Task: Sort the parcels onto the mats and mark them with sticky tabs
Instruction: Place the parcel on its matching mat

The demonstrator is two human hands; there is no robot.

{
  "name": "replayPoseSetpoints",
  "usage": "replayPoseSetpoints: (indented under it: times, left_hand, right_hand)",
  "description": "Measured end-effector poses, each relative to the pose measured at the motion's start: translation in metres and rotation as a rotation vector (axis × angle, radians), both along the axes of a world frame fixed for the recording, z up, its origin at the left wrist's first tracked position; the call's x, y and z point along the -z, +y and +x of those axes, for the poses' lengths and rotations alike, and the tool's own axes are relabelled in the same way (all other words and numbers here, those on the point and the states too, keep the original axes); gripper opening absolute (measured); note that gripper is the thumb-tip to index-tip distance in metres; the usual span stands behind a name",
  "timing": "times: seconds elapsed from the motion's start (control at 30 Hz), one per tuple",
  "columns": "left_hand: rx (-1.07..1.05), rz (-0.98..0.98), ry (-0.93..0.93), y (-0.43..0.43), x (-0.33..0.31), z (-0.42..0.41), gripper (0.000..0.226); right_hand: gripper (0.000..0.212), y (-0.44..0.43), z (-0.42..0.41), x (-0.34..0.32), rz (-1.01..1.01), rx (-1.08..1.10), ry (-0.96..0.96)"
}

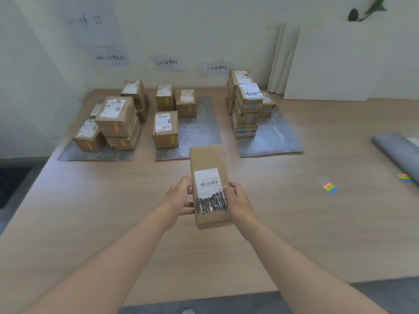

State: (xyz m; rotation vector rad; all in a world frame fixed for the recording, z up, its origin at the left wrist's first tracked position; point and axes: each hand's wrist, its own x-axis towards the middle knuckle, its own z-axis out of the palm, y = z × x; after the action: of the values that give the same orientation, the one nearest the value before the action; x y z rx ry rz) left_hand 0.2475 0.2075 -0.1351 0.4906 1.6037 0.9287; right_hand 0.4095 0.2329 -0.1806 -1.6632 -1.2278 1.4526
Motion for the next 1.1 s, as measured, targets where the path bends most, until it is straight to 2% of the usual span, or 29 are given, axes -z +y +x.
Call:
replayPoseSetpoints:
  times: [0.27, 0.37, 0.47, 0.57, 0.67, 0.87, 1.03, 1.1]
  left_hand:
    - [-0.013, -0.181, -0.040, 0.000, 0.082, 0.002, 0.034]
    - [0.000, -0.203, -0.049, -0.004, 0.100, 0.005, 0.032]
    - [0.021, -0.204, -0.037, -0.004, 0.107, 0.005, 0.031]
    - [0.027, -0.199, -0.041, -0.002, 0.108, 0.003, 0.030]
    - [0.050, -0.175, 0.032, 0.004, 0.103, 0.004, 0.031]
    - [0.131, 0.025, 0.230, 0.043, 0.065, 0.018, 0.053]
    - [0.183, 0.131, 0.193, 0.085, 0.036, 0.069, 0.061]
    - [0.222, 0.144, 0.168, 0.098, 0.035, 0.098, 0.057]
  right_hand:
    - [0.026, -0.014, -0.002, 0.088, -0.208, 0.044, -0.019]
    - [0.034, -0.020, -0.001, 0.106, -0.258, 0.026, -0.021]
    - [0.052, -0.021, -0.003, 0.113, -0.260, 0.009, -0.027]
    - [0.056, -0.017, -0.004, 0.113, -0.251, 0.018, -0.030]
    - [0.069, -0.013, -0.004, 0.102, -0.252, 0.015, -0.068]
    - [0.054, 0.016, 0.027, 0.064, -0.130, 0.104, -0.107]
    - [0.047, 0.040, 0.077, 0.037, -0.006, 0.219, -0.043]
    - [0.044, 0.049, 0.103, 0.032, 0.020, 0.254, -0.028]
